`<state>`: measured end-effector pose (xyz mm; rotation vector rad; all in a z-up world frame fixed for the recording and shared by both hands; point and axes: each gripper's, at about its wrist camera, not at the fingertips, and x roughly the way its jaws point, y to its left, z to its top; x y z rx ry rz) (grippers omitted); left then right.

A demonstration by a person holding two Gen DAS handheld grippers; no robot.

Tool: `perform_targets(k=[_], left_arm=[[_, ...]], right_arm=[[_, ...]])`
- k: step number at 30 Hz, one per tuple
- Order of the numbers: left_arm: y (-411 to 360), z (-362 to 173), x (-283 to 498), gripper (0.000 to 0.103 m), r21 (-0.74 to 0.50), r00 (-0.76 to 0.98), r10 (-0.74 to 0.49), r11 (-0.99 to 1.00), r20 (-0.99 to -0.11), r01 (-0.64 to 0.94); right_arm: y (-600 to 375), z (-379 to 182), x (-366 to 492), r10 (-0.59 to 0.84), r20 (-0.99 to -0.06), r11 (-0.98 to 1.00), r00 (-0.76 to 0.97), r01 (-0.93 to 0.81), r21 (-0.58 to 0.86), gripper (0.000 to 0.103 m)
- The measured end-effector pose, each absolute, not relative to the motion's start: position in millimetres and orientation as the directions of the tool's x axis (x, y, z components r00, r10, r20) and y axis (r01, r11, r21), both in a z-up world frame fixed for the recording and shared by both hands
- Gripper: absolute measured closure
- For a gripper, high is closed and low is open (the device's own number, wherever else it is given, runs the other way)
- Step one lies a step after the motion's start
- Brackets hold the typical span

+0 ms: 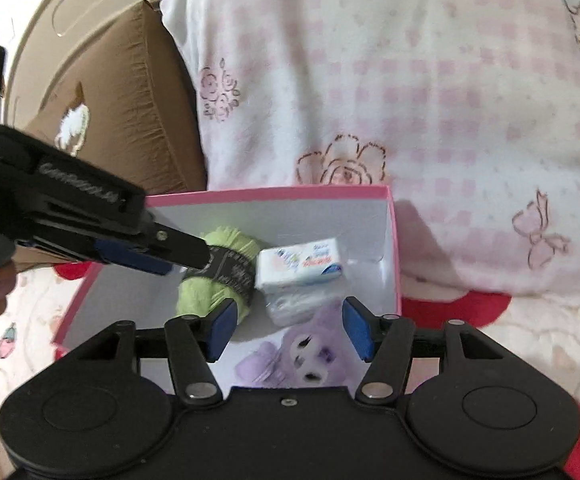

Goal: Organize objects
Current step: 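Open the left tool and raise it out of the pink box, then move the left tool down toward the orange makeup sponge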

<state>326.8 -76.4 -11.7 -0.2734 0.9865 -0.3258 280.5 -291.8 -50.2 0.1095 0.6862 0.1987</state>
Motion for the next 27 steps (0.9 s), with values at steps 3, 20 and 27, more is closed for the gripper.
perform_targets(k=[3, 20, 27], left_arm=[[-72, 1, 306, 0.066, -0.352, 0.517, -0.386, 0.921, -0.764, 0.167], [-51, 57, 205, 0.049, -0.284, 0.467, -0.404, 0.908, -0.786, 0.307], [-33, 52, 182, 0.036, -0.323, 0.426, -0.423, 0.901, -0.8, 0.289]], right_arm=[[-285, -47, 262, 0.222, -0.614, 0.975, 0.758, -0.162, 0.152, 0.04], [-260, 35, 184, 0.156, -0.658, 0.984, 0.737, -0.172, 0.041, 0.009], [-254, 30, 152, 0.153, -0.674, 0.98, 0.723, -0.2, 0.008, 0.009]])
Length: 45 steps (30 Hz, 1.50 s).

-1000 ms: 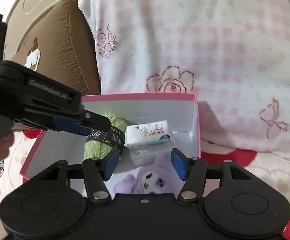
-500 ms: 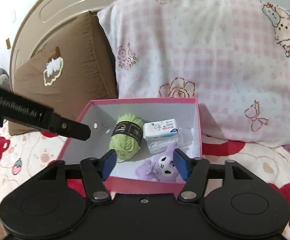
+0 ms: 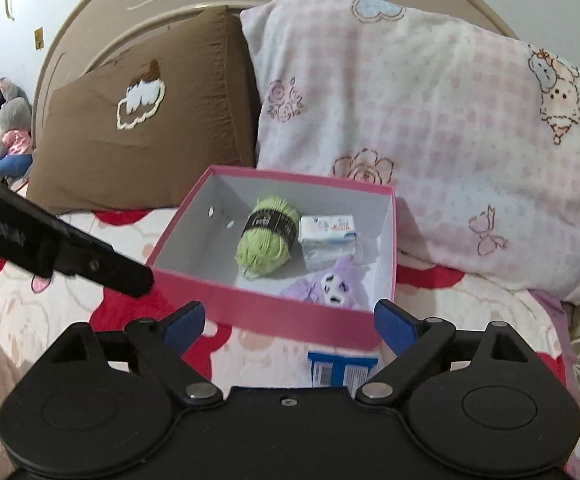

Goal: Organize objects
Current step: 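Move the left tool down toward the orange makeup sponge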

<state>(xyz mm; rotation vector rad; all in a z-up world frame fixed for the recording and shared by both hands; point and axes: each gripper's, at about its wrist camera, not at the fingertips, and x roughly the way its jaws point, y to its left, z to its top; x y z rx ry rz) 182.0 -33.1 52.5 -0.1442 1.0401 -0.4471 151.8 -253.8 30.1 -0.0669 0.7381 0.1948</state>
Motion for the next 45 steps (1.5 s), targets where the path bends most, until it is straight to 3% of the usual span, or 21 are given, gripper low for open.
perform_targets(k=[4, 11, 19, 25, 30, 35, 40, 45], left_arm=[[-23, 48, 171, 0.033, -0.336, 0.41, -0.436, 0.894, -0.801, 0.296], [-11, 41, 159, 0.027, -0.312, 0.402, -0.428, 0.893, -0.809, 0.323], [11, 26, 142, 0.024, -0.365, 0.455, -0.503, 0.858, -0.735, 0.361], [15, -3, 150, 0.024, -0.381, 0.43, -0.517, 0.849, -0.74, 0.365], [20, -22, 157, 0.024, -0.398, 0.434, -0.524, 0.848, -0.733, 0.35], [23, -38, 160, 0.026, -0.397, 0.417, -0.526, 0.845, -0.741, 0.36], [31, -55, 160, 0.026, -0.402, 0.411, -0.521, 0.849, -0.748, 0.343], [30, -74, 161, 0.026, -0.375, 0.397, -0.483, 0.87, -0.781, 0.32]], right_arm=[[-247, 20, 136, 0.163, -0.674, 0.974, 0.721, -0.226, -0.007, 0.009], [-232, 13, 118, 0.279, -0.589, 0.949, 0.758, -0.311, 0.049, 0.008], [-218, -10, 105, 0.371, -0.553, 0.925, 0.746, -0.349, 0.151, 0.006], [-198, -31, 104, 0.351, -0.632, 0.926, 0.691, -0.357, 0.124, 0.006], [-183, -44, 113, 0.228, -0.646, 0.966, 0.728, -0.252, 0.057, 0.006], [-173, -57, 124, 0.263, -0.701, 0.96, 0.663, -0.253, 0.122, 0.006], [-169, -69, 124, 0.398, -0.711, 0.915, 0.579, -0.303, 0.265, 0.007], [-154, -82, 125, 0.349, -0.741, 0.933, 0.574, -0.284, 0.219, 0.007]])
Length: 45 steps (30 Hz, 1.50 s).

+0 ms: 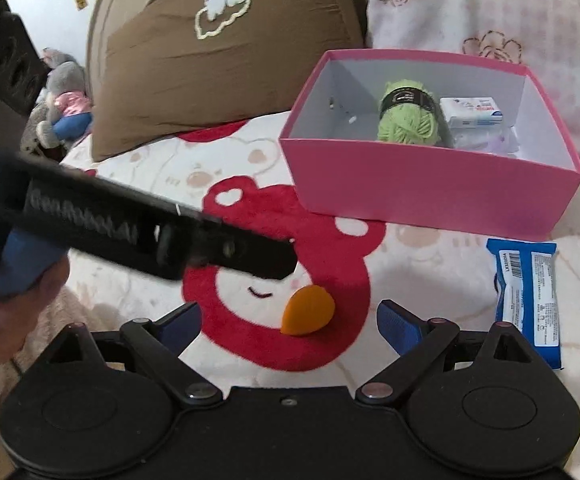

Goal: Organize objects
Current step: 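Move the left tool down toward the orange makeup sponge, then close the left tool's fingers around the orange makeup sponge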

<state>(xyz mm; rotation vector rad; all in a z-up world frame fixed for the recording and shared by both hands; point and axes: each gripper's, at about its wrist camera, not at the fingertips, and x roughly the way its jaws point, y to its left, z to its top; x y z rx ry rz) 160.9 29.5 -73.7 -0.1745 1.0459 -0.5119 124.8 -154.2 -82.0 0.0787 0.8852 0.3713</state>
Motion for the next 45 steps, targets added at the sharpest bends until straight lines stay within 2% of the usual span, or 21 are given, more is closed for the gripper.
perform_targets(k=[6, 11, 13, 15, 17, 21, 23, 25, 27, 32, 35, 39, 45], left_arm=[[30, -105, 162, 0.029, -0.383, 0.362, -0.469, 0.879, -0.806, 0.284], [32, -120, 165, 0.037, -0.377, 0.357, -0.447, 0.892, -0.82, 0.25], [36, -125, 167, 0.043, -0.399, 0.372, -0.453, 0.891, -0.81, 0.216], [40, -130, 171, 0.043, -0.425, 0.39, -0.459, 0.888, -0.798, 0.175], [38, -135, 173, 0.045, -0.395, 0.404, -0.428, 0.903, -0.808, 0.168], [38, -145, 177, 0.051, -0.394, 0.393, -0.417, 0.908, -0.819, 0.141], [35, -150, 178, 0.055, -0.368, 0.392, -0.387, 0.921, -0.835, 0.124], [32, -155, 179, 0.059, -0.328, 0.399, -0.345, 0.938, -0.85, 0.113], [33, -157, 179, 0.063, -0.347, 0.398, -0.359, 0.932, -0.845, 0.104], [32, -156, 177, 0.073, -0.423, 0.394, -0.436, 0.897, -0.809, 0.125], [36, -160, 181, 0.074, -0.577, 0.348, -0.576, 0.809, -0.739, 0.115], [31, -159, 179, 0.075, -0.524, 0.385, -0.525, 0.844, -0.759, 0.118], [26, -171, 190, 0.075, -0.454, 0.412, -0.446, 0.887, -0.794, 0.086]], right_arm=[[-143, -92, 141, 0.368, -0.766, 0.925, 0.528, -0.29, 0.245, 0.012], [-137, -107, 146, 0.371, -0.773, 0.926, 0.515, -0.264, 0.269, 0.017], [-132, -115, 148, 0.361, -0.785, 0.929, 0.504, -0.264, 0.258, 0.02], [-122, -120, 153, 0.328, -0.808, 0.934, 0.489, -0.295, 0.201, 0.026], [-117, -122, 155, 0.301, -0.81, 0.937, 0.504, -0.315, 0.153, 0.027], [-125, -125, 161, 0.294, -0.793, 0.95, 0.534, -0.256, 0.179, 0.029], [-131, -129, 164, 0.276, -0.796, 0.958, 0.539, -0.217, 0.185, 0.034], [-134, -135, 165, 0.252, -0.81, 0.966, 0.529, -0.19, 0.176, 0.048], [-135, -141, 164, 0.233, -0.827, 0.971, 0.512, -0.177, 0.164, 0.053], [-134, -145, 165, 0.254, -0.824, 0.966, 0.505, -0.172, 0.193, 0.057], [-135, -152, 168, 0.245, -0.836, 0.969, 0.491, -0.149, 0.197, 0.06], [-134, -156, 168, 0.238, -0.841, 0.97, 0.486, -0.155, 0.185, 0.066], [-133, -153, 168, 0.232, -0.824, 0.972, 0.516, -0.157, 0.176, 0.067]])
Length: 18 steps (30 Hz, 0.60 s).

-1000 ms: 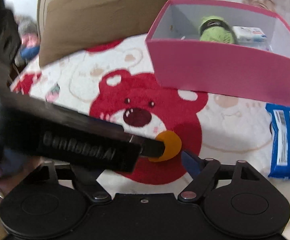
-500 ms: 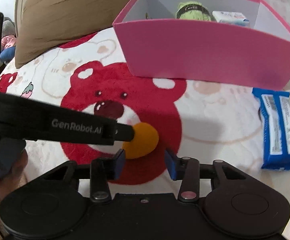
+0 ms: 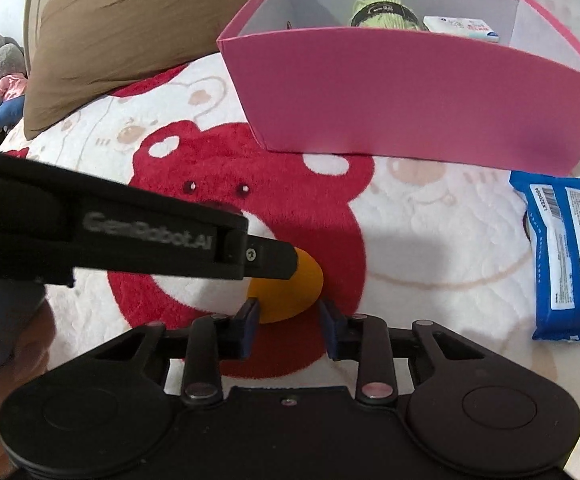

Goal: Organize objects
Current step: 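Close the left tool's fingers around the orange makeup sponge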

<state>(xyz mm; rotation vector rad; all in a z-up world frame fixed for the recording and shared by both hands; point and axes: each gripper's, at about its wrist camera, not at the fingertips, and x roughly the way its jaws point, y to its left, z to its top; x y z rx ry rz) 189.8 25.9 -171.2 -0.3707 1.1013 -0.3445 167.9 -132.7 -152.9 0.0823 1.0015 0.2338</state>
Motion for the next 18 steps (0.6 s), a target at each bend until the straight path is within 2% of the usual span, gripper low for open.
perform_targets(k=[2, 3, 4, 7, 10, 11, 13, 18], left_arm=[[26, -179, 197, 0.075, -0.491, 0.391, -0.469, 0.87, -0.792, 0.049], [25, -179, 197, 0.075, -0.48, 0.398, -0.46, 0.875, -0.793, 0.055], [25, -177, 196, 0.075, -0.477, 0.404, -0.458, 0.877, -0.792, 0.061], [30, -178, 192, 0.075, -0.508, 0.403, -0.483, 0.86, -0.777, 0.051], [33, -181, 192, 0.075, -0.528, 0.394, -0.493, 0.849, -0.776, 0.023], [34, -182, 192, 0.075, -0.532, 0.393, -0.495, 0.847, -0.775, 0.017], [35, -182, 193, 0.075, -0.534, 0.394, -0.494, 0.846, -0.775, 0.01], [29, -182, 189, 0.075, -0.506, 0.396, -0.477, 0.862, -0.785, 0.035]], right_arm=[[-132, -156, 170, 0.215, -0.821, 0.976, 0.529, -0.135, 0.169, 0.059], [-132, -159, 171, 0.189, -0.82, 0.982, 0.541, -0.11, 0.154, 0.046], [-132, -161, 172, 0.164, -0.819, 0.986, 0.55, -0.086, 0.14, 0.041], [-140, -161, 173, 0.186, -0.814, 0.982, 0.55, -0.067, 0.179, 0.042], [-148, -163, 174, 0.251, -0.814, 0.963, 0.525, -0.05, 0.265, 0.053], [-147, -164, 173, 0.256, -0.813, 0.962, 0.523, -0.052, 0.269, 0.054], [-142, -163, 172, 0.254, -0.808, 0.965, 0.531, -0.082, 0.249, 0.063], [-135, -163, 172, 0.25, -0.804, 0.967, 0.539, -0.105, 0.23, 0.064]])
